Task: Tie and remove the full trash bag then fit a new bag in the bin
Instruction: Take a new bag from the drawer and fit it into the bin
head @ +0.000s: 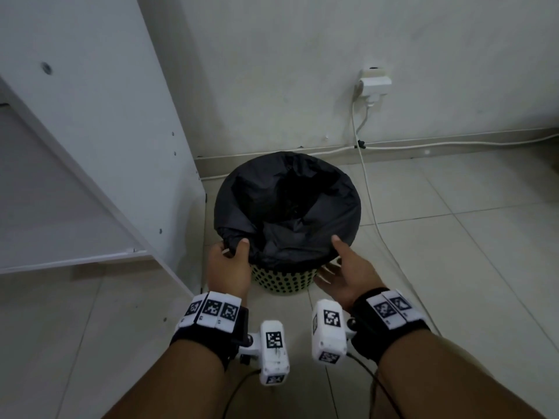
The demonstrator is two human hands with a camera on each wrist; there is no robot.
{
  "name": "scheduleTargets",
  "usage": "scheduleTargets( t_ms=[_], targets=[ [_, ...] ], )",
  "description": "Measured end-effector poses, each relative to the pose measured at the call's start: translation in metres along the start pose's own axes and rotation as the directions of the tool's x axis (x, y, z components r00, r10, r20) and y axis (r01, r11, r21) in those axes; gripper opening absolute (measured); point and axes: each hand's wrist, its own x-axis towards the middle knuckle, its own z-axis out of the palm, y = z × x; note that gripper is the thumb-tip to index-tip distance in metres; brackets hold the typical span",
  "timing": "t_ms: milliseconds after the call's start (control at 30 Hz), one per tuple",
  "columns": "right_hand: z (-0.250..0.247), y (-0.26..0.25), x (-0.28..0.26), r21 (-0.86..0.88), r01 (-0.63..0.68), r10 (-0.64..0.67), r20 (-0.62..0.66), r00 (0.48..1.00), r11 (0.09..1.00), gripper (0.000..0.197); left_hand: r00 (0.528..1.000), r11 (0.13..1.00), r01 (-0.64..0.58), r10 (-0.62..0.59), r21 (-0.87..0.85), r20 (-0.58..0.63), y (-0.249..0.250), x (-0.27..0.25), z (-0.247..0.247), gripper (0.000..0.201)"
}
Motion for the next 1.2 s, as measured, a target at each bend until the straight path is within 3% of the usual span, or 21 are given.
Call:
scheduleTargets(
  t_ms=[33,133,300,400,567,767,900,1000,1200],
  targets=[
    [-0.001,-0.001,0.001,0.079,-0.045,0.039,0.07,0.997,0.996,0.038,1.0,1.0,0.008,-0.008,0.008,0.003,0.001,0.001,-0.002,0.032],
    [-0.001,0.003,0.005,0.118,-0.049,0.032,0.14,0.99,0.992,0.032,0.994,0.989,0.113,-0.113,-0.091,-0.002,-0.002,0.01,-0.007,0.057],
    [0.004,0.003,0.006,0.082,-0.126,0.114,0.141,0.983,0.989,0.022,0.901,0.854,0.424,-0.363,-0.302,0.237,0.0,0.002,-0.007,0.025],
    [0.009,0.008,0.0,0.063,-0.16,0.148,0.167,0.975,0.985,0.013,0.854,0.785,0.502,-0.382,-0.363,0.354,-0.002,-0.015,0.001,0.031],
    [0.013,0.019,-0.008,0.054,-0.183,0.169,0.194,0.966,0.982,0.005,0.863,0.791,0.482,-0.352,-0.377,0.363,-0.018,-0.02,0.008,0.023],
    [0.003,0.025,0.0,-0.072,-0.088,0.098,0.153,0.983,0.994,0.025,0.887,0.8,0.442,-0.323,-0.405,0.33,-0.018,0.0,-0.002,0.018],
    [-0.01,0.01,0.007,0.115,-0.018,0.001,0.15,0.989,0.993,0.03,0.901,0.802,0.413,-0.29,-0.431,0.323,-0.014,0.01,-0.01,0.032],
    [-0.011,0.003,0.009,0.165,-0.033,0.002,0.182,0.983,0.986,0.027,0.911,0.792,0.397,-0.277,-0.464,0.306,-0.012,0.013,-0.01,0.038],
    [0.006,0.011,0.005,0.188,-0.106,0.071,0.183,0.981,0.976,0.014,0.884,0.758,0.46,-0.34,-0.462,0.321,-0.012,0.001,-0.004,0.017]
  ],
)
